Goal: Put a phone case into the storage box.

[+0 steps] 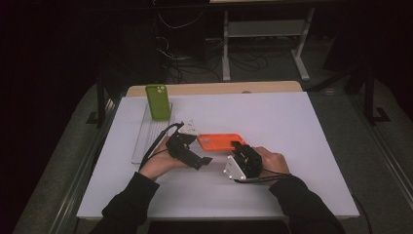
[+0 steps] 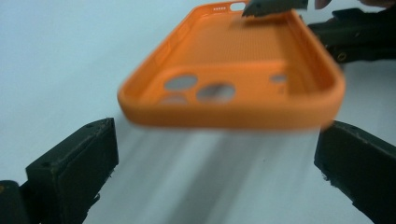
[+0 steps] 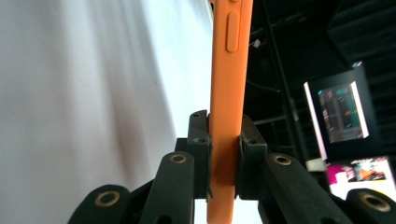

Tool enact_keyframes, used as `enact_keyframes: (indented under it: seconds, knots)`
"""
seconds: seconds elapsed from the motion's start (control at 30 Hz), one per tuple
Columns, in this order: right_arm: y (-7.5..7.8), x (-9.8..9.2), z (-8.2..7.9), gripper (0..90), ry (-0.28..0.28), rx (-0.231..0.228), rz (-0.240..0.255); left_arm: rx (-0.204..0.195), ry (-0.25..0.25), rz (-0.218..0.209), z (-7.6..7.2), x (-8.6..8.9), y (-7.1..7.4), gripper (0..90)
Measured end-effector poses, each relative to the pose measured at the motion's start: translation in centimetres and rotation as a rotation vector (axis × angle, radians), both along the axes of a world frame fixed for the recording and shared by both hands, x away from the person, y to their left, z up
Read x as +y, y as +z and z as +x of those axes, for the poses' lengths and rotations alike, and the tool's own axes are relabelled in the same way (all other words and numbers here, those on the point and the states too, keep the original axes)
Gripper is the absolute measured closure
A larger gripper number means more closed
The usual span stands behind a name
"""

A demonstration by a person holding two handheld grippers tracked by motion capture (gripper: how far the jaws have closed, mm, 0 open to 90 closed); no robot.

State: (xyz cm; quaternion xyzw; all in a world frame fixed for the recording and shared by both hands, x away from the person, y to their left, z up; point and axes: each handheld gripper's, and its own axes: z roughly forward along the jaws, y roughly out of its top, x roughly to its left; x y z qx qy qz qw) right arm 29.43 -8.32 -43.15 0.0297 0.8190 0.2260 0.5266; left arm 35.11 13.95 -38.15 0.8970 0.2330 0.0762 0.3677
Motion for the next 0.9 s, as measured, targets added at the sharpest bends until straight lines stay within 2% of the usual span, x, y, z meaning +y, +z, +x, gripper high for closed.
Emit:
enact_keyframes:
  seconds: [0.07, 0.13, 0.17, 0.27, 0.37, 0.5, 0.6, 0.63, 0.67, 0.77, 0.8, 0.87, 0.9]
  knots:
    - [0.3, -0.4, 0.3, 77.8, 0.002, 0.022, 0.012, 0.021, 0.013, -0.01, -0.1, -0.1, -0.1, 0.0]
    - [0.5, -0.6, 0.5, 77.7, -0.007, 0.053, 0.048, 0.024, 0.021, -0.011, -0.1, -0.1, -0.1, 0.0]
    - [0.6, -0.7, 0.5, 77.8, -0.017, 0.08, 0.074, 0.03, 0.038, -0.035, -0.2, -0.2, -0.2, 0.0]
    - [0.9, -0.9, 0.7, 77.8, -0.053, 0.159, 0.195, 0.016, 0.03, -0.025, 0.0, -0.2, -0.2, 0.0]
    - [1.1, -1.4, 1.1, 77.8, -0.067, 0.216, 0.255, 0.014, 0.016, -0.003, 0.1, 0.0, -0.1, 0.0]
    - [1.5, -2.1, 1.8, 77.8, -0.086, 0.313, 0.343, 0.017, 0.043, -0.037, 0.1, -0.1, 0.0, 0.0]
    - [1.6, -2.5, 2.1, 77.8, -0.11, 0.39, 0.442, 0.025, 0.055, -0.038, 0.3, 0.1, 0.1, 0.0]
    - [1.7, -2.7, 2.3, 77.8, -0.111, 0.41, 0.465, 0.027, 0.075, -0.057, 0.2, 0.0, 0.1, 0.0]
    - [1.7, -2.9, 2.5, 77.9, -0.115, 0.433, 0.486, 0.029, 0.076, -0.05, 0.3, 0.1, 0.1, 0.0]
    - [1.9, -3.3, 2.8, 77.8, -0.139, 0.514, 0.577, 0.027, 0.086, -0.084, 0.4, 0.0, 0.3, 0.0]
    - [1.9, -3.4, 3.0, 77.8, -0.146, 0.542, 0.6, 0.027, 0.095, -0.102, 0.4, -0.1, 0.3, 0.0]
    - [1.8, -3.7, 3.3, 77.9, -0.152, 0.589, 0.639, 0.015, 0.092, -0.095, 0.5, 0.0, 0.5, 0.0]
    - [1.8, -3.8, 3.4, 77.9, -0.157, 0.609, 0.657, 0.015, 0.105, -0.107, 0.5, -0.1, 0.5, 0.0]
